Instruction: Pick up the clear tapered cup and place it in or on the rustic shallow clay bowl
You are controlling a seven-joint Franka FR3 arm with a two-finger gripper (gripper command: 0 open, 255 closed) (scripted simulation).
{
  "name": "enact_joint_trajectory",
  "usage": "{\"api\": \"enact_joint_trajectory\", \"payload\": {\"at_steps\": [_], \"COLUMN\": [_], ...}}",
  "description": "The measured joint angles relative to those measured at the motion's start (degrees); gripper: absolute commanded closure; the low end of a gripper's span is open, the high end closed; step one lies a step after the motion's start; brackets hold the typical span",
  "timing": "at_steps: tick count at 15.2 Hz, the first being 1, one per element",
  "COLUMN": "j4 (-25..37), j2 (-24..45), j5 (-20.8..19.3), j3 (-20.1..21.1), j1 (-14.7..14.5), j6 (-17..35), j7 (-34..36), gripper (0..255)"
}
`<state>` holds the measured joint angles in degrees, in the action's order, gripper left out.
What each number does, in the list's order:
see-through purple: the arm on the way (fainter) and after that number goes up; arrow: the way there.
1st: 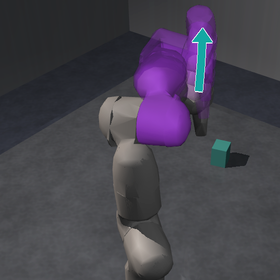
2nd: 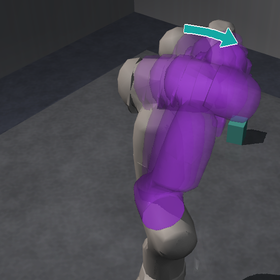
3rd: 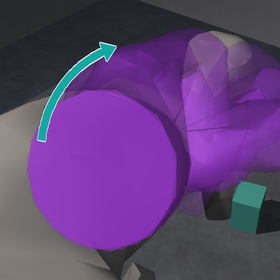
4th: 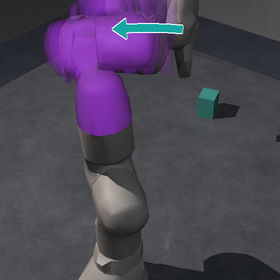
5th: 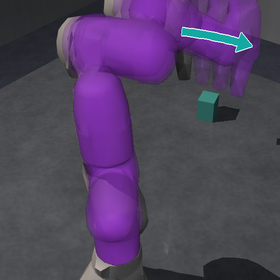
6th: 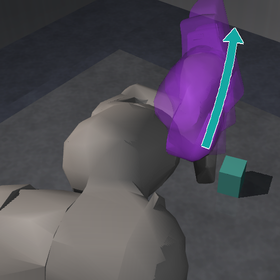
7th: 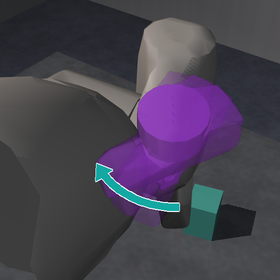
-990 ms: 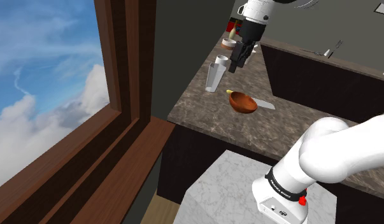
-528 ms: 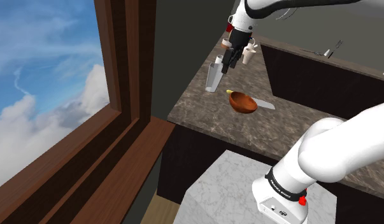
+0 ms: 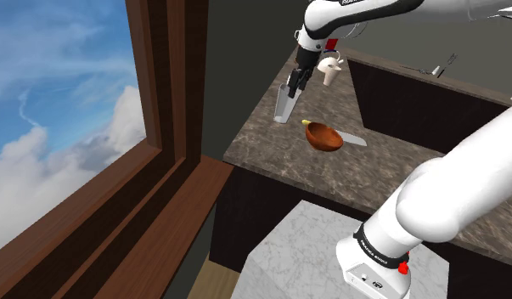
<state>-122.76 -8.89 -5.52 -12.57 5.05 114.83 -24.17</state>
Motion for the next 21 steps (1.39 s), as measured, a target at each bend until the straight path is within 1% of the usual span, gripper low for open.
{"api": "enact_joint_trajectory", "payload": {"at_steps": [5,9,10,14,18,21], "j4": [6.5,13.8,15.0,15.4,14.1,14.1], "j2": [9.6,18.0,19.2,21.6,23.1,23.5], "j5": [0.3,1.3,1.4,1.9,2.2,2.3], "j3": [-1.8,-2.9,-3.0,-3.0,-3.0,-3.0], "j1": [1.2,2.8,3.0,3.4,3.7,3.8], "j6": [3.9,5.8,5.9,8.1,10.8,11.2], "j7": [-3.6,-7.0,-7.4,-7.9,-8.1,-8.2], "gripper": [0,0,0,0,0,0]}}
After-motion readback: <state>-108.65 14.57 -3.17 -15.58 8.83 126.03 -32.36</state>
